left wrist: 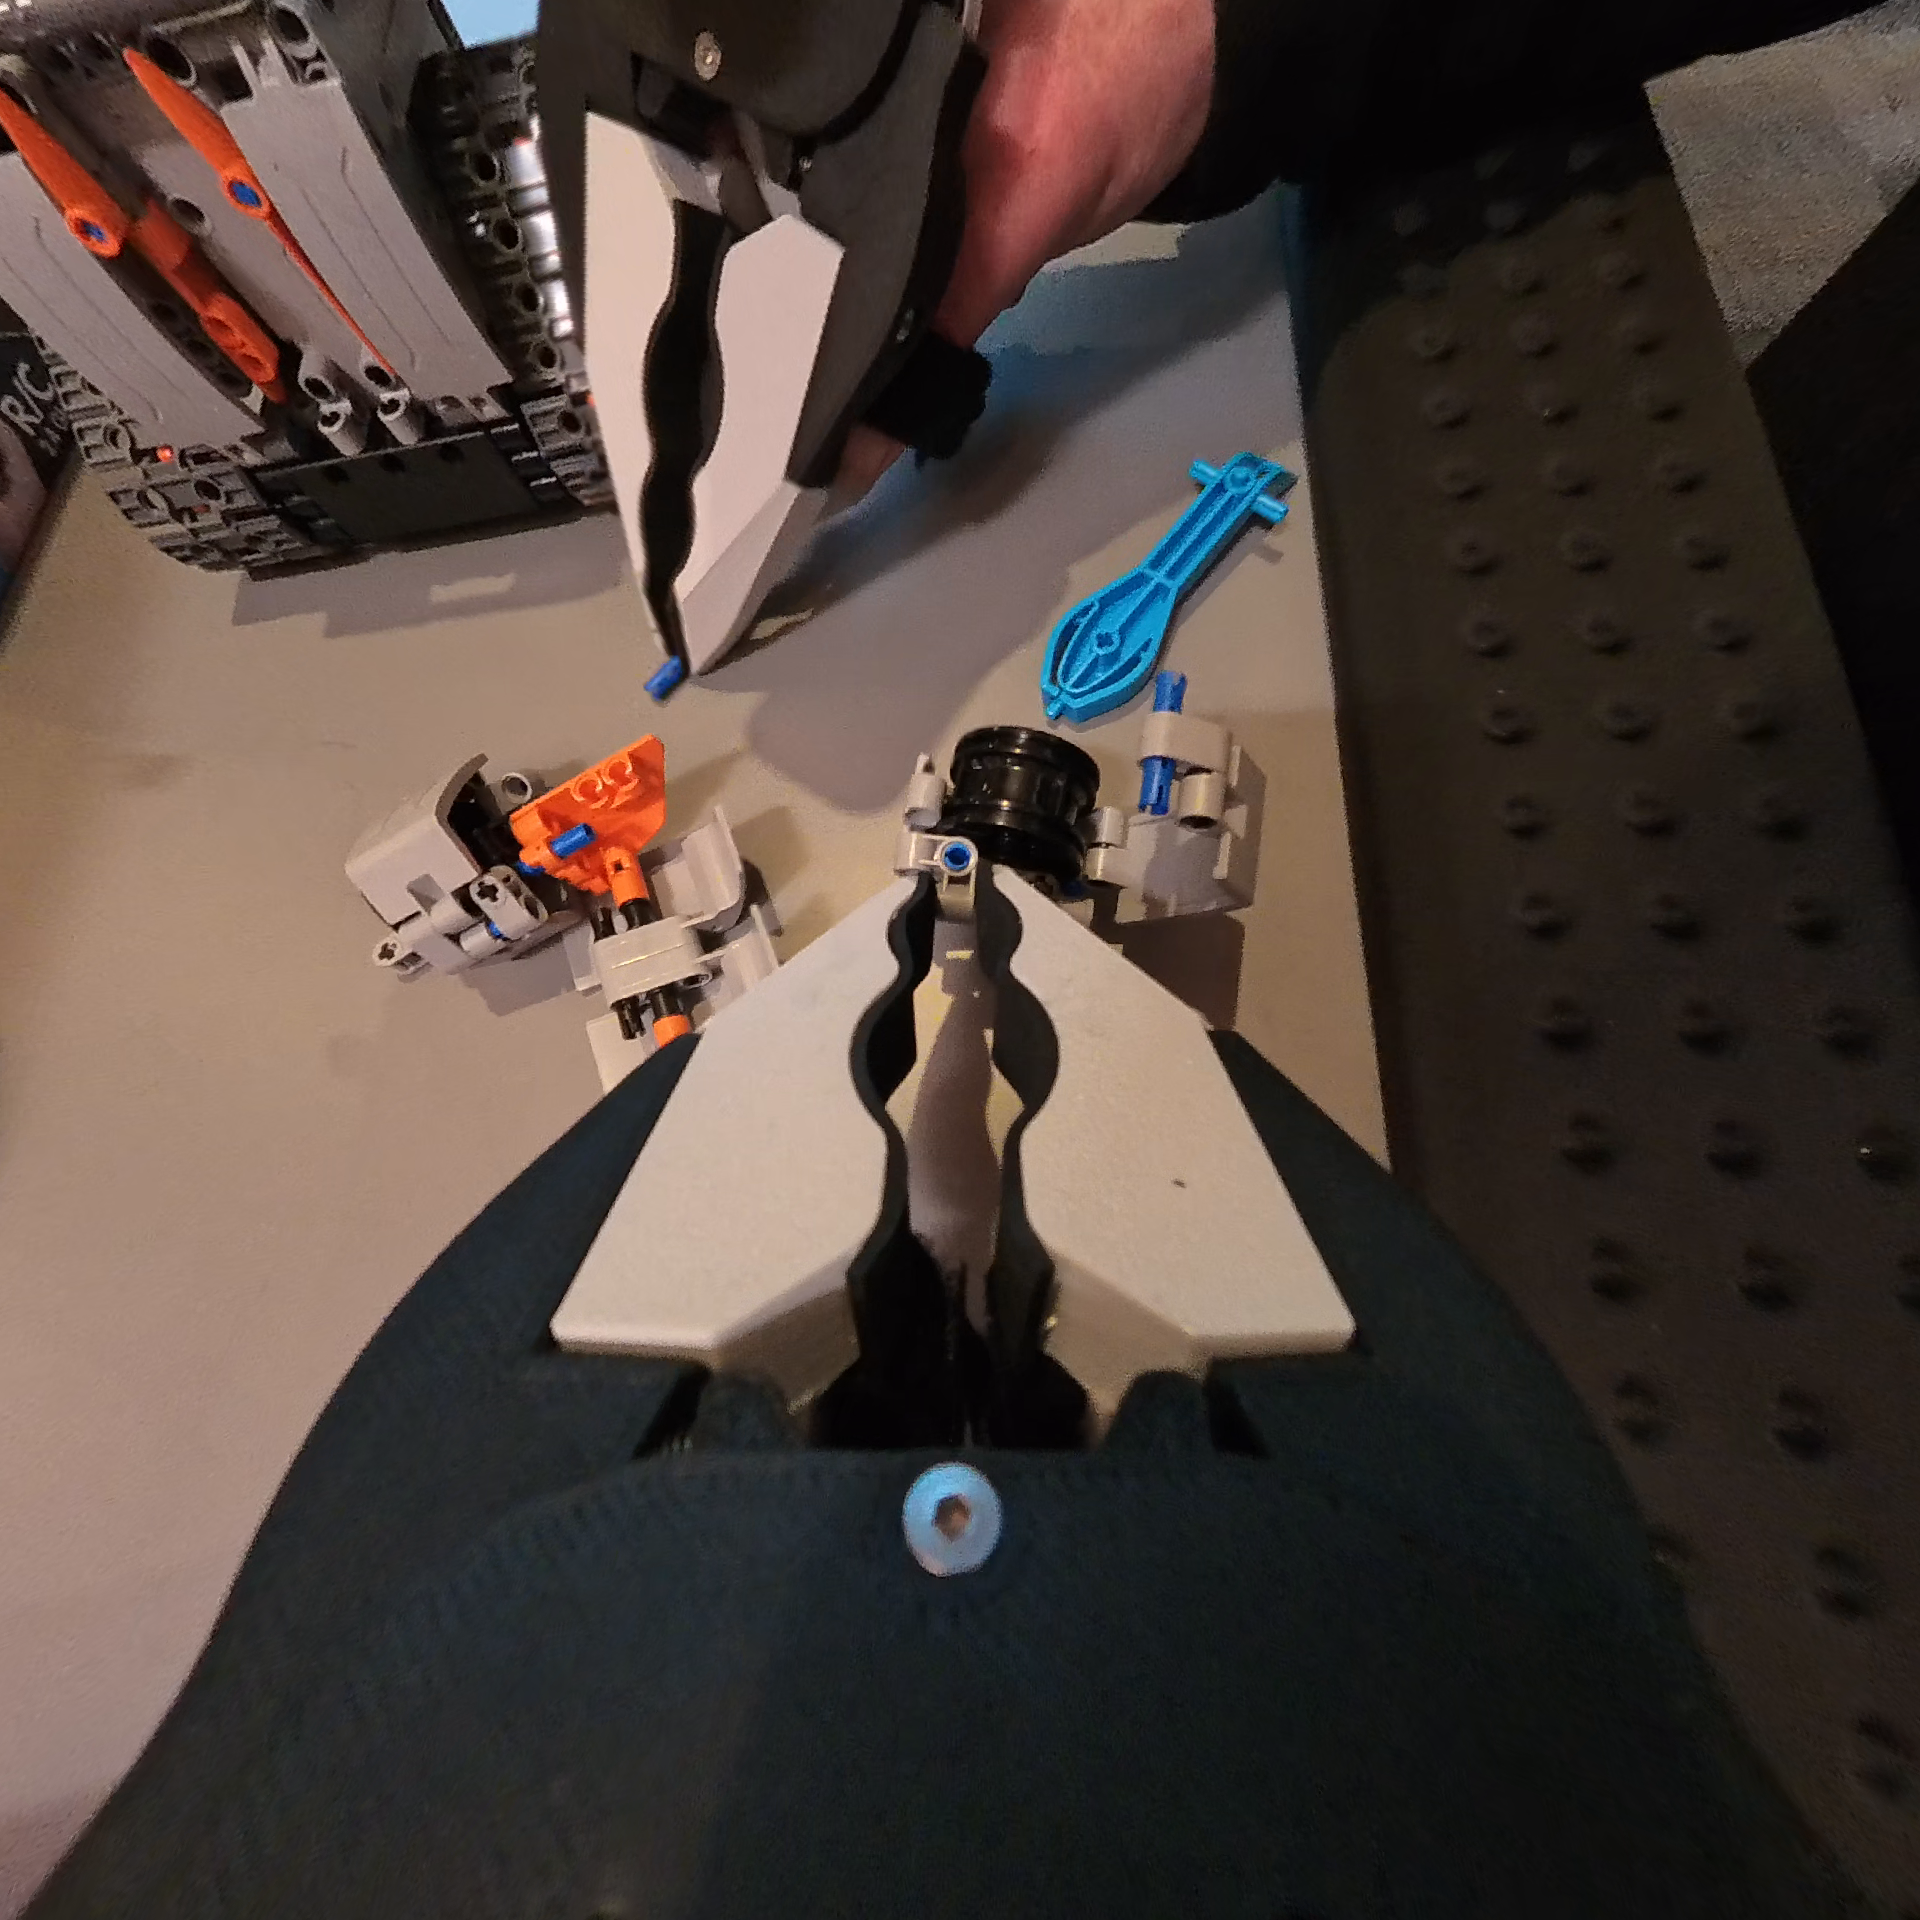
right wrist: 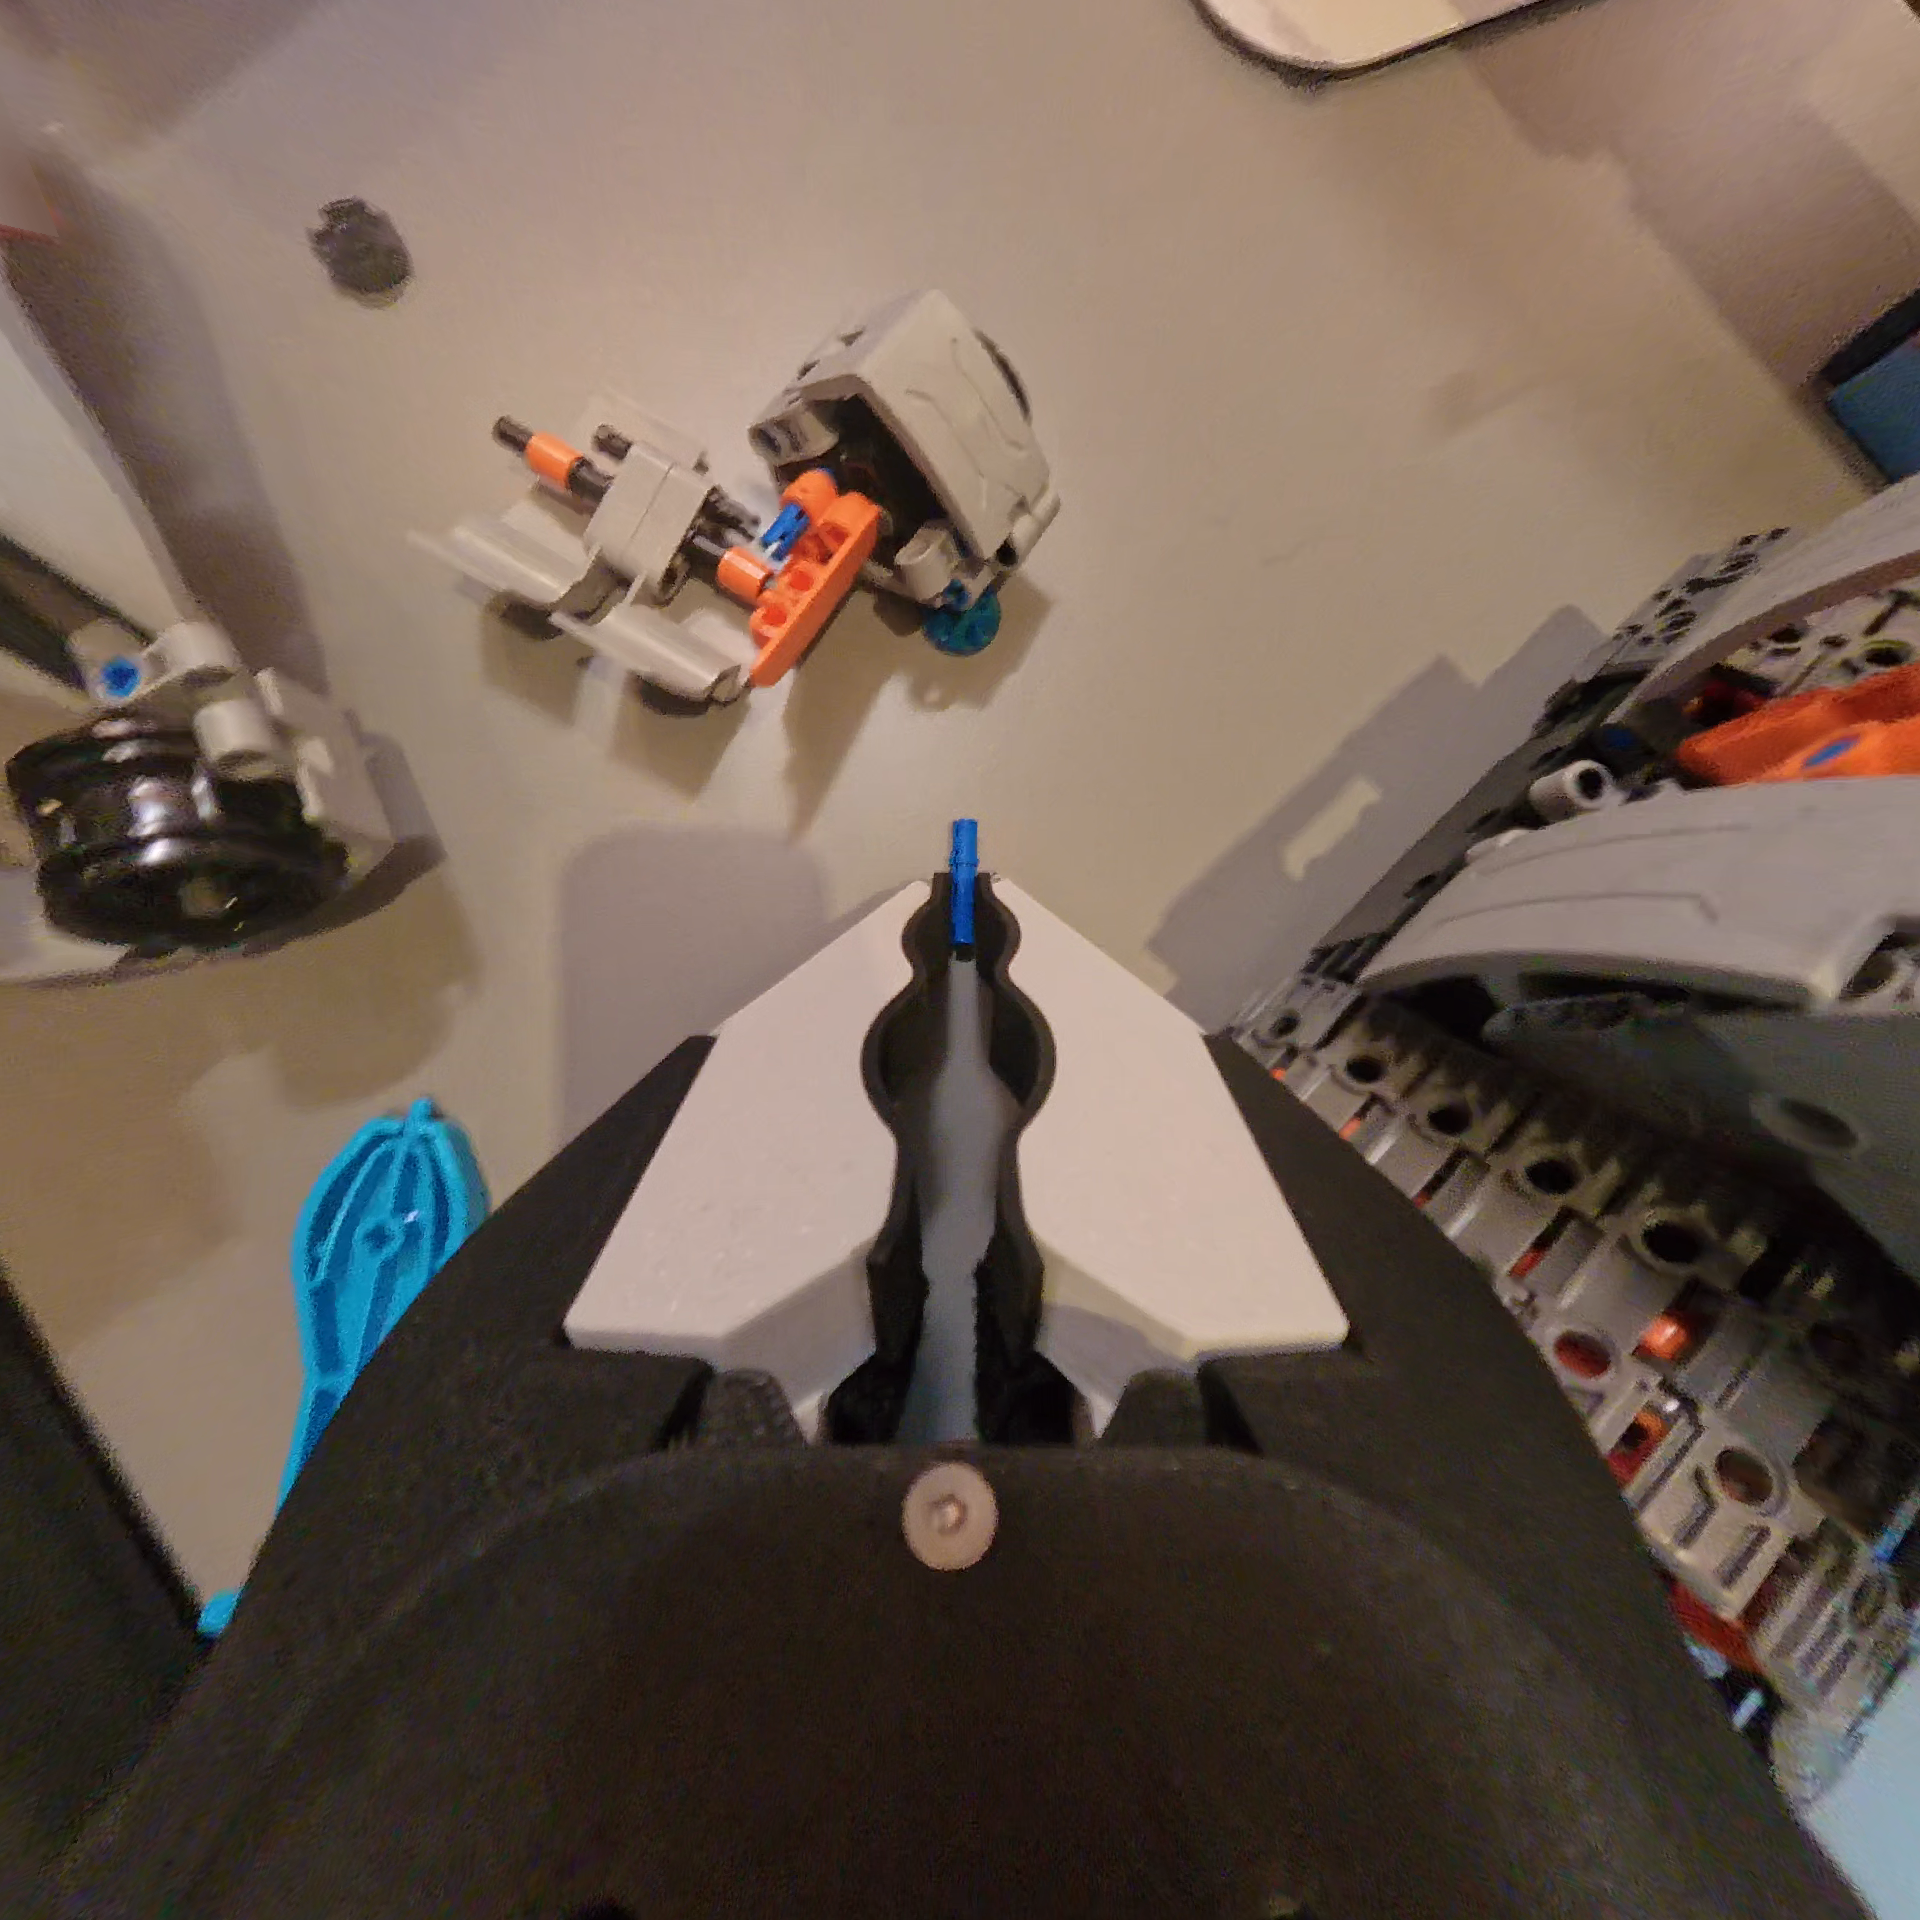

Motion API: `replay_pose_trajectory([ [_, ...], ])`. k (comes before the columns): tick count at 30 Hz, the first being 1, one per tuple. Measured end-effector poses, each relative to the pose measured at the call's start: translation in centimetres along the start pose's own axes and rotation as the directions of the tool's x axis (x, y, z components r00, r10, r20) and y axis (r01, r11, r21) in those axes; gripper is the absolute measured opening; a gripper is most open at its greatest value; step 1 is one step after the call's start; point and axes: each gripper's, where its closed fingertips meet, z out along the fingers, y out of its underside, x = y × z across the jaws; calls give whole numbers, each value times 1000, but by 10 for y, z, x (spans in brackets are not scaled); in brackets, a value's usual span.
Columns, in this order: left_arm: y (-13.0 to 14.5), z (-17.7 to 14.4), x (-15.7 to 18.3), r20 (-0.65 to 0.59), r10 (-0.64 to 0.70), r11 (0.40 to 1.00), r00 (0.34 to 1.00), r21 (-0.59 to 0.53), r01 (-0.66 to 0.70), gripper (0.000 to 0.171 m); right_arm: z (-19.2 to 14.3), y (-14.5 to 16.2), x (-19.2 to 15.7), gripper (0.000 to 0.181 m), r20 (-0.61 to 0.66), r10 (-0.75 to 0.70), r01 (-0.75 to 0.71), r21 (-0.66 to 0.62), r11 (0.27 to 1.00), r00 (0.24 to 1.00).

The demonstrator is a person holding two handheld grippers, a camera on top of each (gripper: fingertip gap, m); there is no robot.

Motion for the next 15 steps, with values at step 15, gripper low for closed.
replay_pose_trajectory([
  [15,-1,7,7,66,135,991,989,-11,-134,5,-42,-34,-90,1,241,-264,212,220,952,934],
])
